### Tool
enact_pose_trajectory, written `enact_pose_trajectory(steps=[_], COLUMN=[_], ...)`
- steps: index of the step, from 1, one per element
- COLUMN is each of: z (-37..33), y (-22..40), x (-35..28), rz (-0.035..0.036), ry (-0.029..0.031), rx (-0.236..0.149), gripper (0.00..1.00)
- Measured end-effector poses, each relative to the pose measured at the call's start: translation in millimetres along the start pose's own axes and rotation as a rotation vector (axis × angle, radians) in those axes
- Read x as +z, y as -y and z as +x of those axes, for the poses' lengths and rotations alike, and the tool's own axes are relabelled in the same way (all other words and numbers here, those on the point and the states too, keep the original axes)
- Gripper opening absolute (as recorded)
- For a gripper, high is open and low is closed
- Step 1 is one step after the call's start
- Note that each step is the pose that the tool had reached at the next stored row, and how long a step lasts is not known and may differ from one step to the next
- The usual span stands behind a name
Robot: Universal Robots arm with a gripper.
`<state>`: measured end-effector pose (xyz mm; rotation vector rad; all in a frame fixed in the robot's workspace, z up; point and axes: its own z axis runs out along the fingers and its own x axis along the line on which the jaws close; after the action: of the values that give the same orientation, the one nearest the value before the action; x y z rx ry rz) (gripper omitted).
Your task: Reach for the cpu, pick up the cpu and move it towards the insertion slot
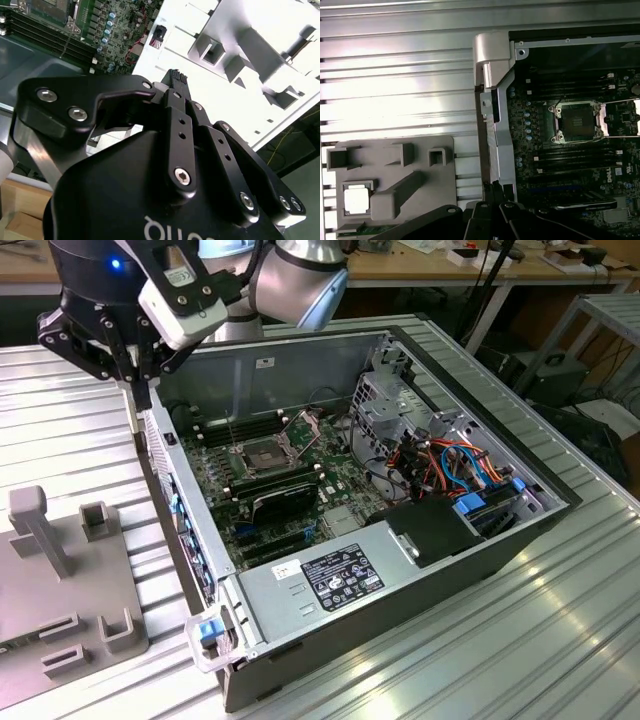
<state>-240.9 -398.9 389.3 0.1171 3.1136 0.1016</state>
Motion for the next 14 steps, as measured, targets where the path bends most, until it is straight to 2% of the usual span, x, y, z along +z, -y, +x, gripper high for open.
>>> enact_pose_trajectory(steps=[14], z=[17.7], y=[1.4], x=[0.4], rz=[-0.0041], ry=[-0.0003], rx=[0.0], gripper=[0.11])
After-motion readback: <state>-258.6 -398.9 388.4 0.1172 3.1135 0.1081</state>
